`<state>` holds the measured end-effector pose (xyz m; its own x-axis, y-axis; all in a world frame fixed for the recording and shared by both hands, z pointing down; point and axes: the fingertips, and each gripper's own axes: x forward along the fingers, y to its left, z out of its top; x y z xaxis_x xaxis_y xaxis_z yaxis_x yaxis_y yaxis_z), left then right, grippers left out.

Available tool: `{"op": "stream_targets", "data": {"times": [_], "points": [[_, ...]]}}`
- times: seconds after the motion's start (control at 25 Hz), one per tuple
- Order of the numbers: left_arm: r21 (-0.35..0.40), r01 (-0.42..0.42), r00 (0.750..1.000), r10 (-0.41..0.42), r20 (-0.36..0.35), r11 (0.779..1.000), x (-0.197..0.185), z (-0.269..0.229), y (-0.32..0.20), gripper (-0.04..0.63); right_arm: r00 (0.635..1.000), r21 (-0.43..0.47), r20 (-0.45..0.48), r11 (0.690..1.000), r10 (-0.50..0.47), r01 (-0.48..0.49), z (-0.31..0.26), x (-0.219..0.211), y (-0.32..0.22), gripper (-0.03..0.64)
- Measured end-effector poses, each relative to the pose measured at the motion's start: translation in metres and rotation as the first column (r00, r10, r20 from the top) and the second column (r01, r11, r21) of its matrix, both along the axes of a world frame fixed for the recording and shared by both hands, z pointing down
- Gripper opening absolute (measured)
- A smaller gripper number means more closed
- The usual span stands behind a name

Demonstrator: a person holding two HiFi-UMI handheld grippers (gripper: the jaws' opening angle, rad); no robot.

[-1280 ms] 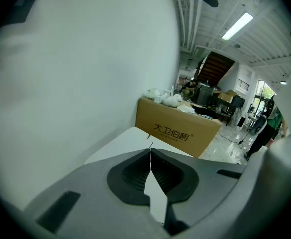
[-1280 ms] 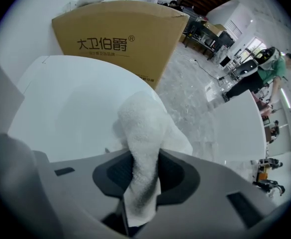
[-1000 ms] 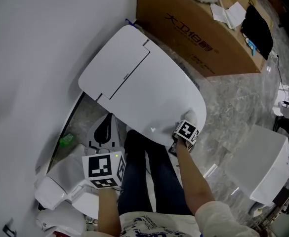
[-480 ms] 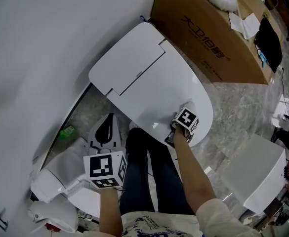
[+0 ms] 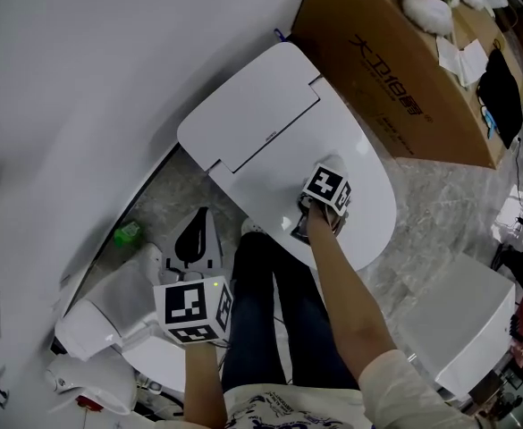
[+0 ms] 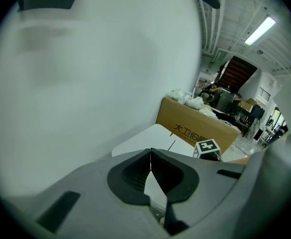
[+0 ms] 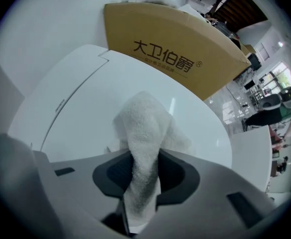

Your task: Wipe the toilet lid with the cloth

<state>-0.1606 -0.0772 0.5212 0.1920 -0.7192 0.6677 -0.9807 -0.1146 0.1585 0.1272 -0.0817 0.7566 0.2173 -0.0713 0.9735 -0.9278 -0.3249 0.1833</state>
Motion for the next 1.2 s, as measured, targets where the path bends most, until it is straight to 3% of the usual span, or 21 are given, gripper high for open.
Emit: {"op": "stream_targets", "data": {"times": [0.56, 1.2], "points": [[-0.009, 0.045, 0.999, -0.045, 0.008, 0.999, -0.025, 0.004, 0.005, 0.009, 0.969, 0.021, 0.013, 0.969, -0.245, 0.245, -0.005, -0.067, -0.053, 0.103], [-0.013, 0.081, 0.997, -0.081, 0.007, 0.997, -0.036, 0.006, 0.013, 0.009, 0.865, 0.127, 0.12, 0.872, -0.486, 0.473, -0.012, -0.153, -0.074, 0.107]]}}
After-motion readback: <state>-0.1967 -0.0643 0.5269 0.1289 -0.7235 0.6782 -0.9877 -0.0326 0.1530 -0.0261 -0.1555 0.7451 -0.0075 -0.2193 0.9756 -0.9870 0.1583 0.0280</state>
